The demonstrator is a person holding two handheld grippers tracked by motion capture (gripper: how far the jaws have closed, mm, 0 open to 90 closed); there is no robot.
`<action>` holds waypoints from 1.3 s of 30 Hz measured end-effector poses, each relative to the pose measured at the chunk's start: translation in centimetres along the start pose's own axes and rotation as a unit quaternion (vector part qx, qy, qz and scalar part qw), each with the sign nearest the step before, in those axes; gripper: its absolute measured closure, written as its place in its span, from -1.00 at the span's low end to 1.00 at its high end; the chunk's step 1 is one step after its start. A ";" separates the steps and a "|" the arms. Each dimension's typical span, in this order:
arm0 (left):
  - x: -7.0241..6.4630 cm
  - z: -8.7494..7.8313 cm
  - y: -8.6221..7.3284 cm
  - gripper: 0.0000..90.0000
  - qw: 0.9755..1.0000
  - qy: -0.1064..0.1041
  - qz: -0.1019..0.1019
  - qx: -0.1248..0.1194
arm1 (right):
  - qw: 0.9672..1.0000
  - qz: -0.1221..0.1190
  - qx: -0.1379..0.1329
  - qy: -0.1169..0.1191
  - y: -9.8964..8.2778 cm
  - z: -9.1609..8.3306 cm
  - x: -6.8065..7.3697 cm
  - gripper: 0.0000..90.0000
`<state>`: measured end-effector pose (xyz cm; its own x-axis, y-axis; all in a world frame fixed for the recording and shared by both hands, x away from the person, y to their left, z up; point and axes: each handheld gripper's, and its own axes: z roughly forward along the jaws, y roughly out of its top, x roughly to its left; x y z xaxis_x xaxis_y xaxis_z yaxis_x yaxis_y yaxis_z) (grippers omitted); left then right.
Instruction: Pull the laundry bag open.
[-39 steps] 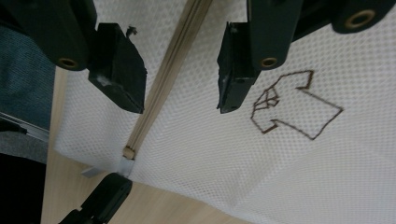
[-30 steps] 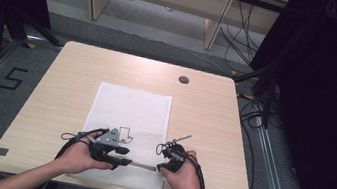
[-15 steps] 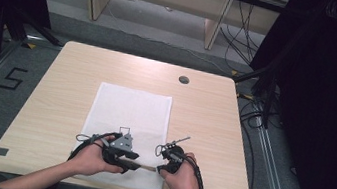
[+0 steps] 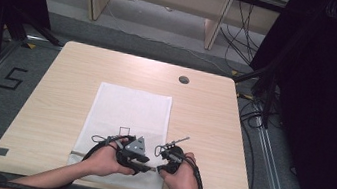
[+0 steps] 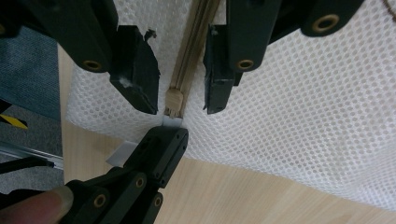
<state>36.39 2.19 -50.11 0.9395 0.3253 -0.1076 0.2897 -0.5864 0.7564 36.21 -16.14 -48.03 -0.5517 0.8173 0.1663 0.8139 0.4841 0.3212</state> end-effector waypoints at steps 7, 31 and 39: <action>-0.1 0.9 0.1 0.44 1.000 -0.004 0.013 0.006 | 1.000 -0.004 -0.009 0.001 0.0 0.1 -0.1 1.00; -0.5 2.1 0.5 0.59 0.999 0.000 0.046 0.019 | 1.000 -0.006 -0.011 0.005 -0.1 0.1 -0.3 1.00; -0.6 2.2 0.8 0.78 0.999 0.002 0.049 0.020 | 1.000 -0.008 -0.012 0.007 -0.1 0.1 -0.4 1.00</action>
<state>36.50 -0.11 -50.92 0.9629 0.2679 -0.0323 0.2039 -0.6439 0.7374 36.39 -16.49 -48.25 -0.5671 0.8049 0.1747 0.8006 0.4889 0.3463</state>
